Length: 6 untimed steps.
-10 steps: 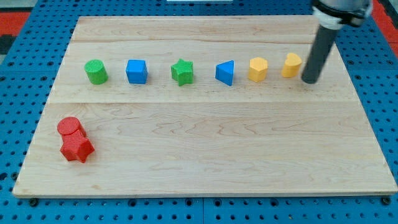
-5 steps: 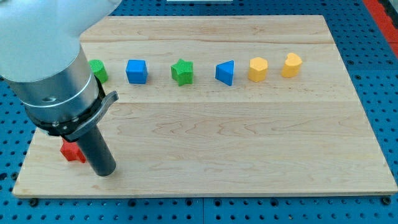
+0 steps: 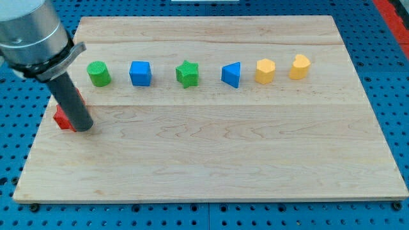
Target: Place the red circle left to the green circle
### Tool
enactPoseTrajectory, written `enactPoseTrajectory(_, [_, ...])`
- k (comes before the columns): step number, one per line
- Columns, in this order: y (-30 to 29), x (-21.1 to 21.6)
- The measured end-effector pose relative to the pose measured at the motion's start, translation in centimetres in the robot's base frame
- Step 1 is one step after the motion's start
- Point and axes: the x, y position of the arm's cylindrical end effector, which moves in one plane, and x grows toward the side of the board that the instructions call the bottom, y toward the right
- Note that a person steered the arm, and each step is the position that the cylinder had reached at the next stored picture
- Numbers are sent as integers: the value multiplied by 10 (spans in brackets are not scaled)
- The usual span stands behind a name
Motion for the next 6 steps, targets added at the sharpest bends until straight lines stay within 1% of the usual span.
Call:
enactPoseTrajectory(1, [6, -24])
enactPoseTrajectory(2, [46, 8])
enactPoseTrajectory(3, [-20, 52])
enactPoseTrajectory(4, [-96, 35])
enactPoseTrajectory(5, [-97, -16])
enactPoseTrajectory(6, [-92, -22])
